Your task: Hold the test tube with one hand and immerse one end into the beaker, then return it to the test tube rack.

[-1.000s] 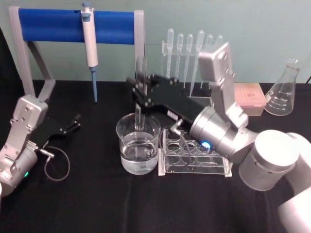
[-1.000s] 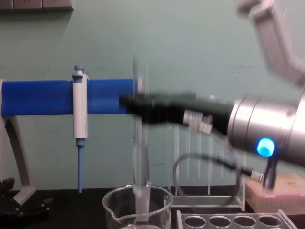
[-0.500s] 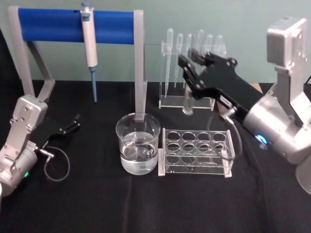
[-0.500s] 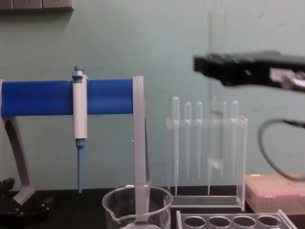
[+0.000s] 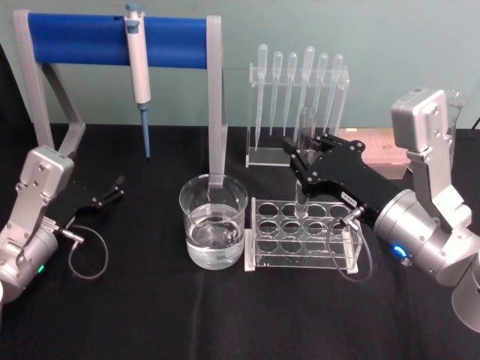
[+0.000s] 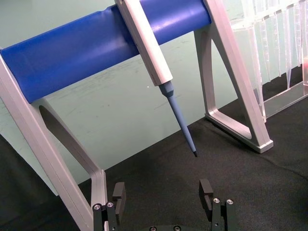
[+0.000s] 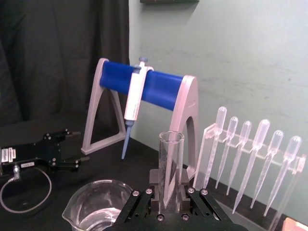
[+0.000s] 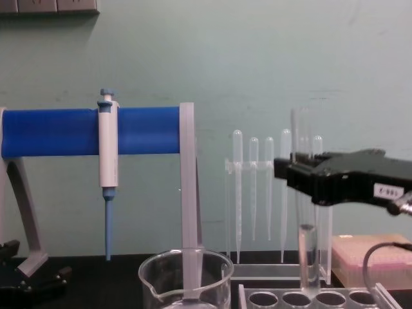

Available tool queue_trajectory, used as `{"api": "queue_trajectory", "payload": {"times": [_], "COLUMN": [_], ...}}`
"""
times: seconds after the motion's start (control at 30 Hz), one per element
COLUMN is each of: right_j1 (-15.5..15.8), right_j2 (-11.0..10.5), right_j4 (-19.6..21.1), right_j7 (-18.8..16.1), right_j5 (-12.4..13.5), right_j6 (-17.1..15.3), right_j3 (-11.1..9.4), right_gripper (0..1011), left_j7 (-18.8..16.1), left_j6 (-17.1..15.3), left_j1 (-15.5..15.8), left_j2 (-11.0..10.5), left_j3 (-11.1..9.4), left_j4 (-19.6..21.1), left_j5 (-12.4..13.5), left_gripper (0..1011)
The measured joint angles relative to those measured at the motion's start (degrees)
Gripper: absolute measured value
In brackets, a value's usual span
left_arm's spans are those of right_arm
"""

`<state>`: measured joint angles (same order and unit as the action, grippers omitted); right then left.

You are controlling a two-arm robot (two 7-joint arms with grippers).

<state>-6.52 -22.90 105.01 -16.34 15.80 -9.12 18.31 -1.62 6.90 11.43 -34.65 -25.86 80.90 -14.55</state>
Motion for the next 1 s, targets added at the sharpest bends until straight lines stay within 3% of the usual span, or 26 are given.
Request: {"api": "queue_trajectory", "payload": {"times": [0.5, 1.0], "right_j1": [-0.7, -1.9], "right_j2": [2.2, 3.1], "right_j4": [-4.8, -8.9], "right_j7": [-0.8, -1.2], "right_j5": [-1.9, -6.3], "right_j6": [0.1, -0.3], "right_j3": [1.9, 3.7], "right_gripper": [225, 225], "left_j7": [0.0, 0.0], "left_j6": [0.0, 0.0], "left_j1": [0.0, 0.0], "left_j2": [0.0, 0.0], "left_j3": [0.0, 0.0], "left_j4": [0.0, 0.0], "left_j5": [0.0, 0.0], "left_gripper": [1000, 1000]}}
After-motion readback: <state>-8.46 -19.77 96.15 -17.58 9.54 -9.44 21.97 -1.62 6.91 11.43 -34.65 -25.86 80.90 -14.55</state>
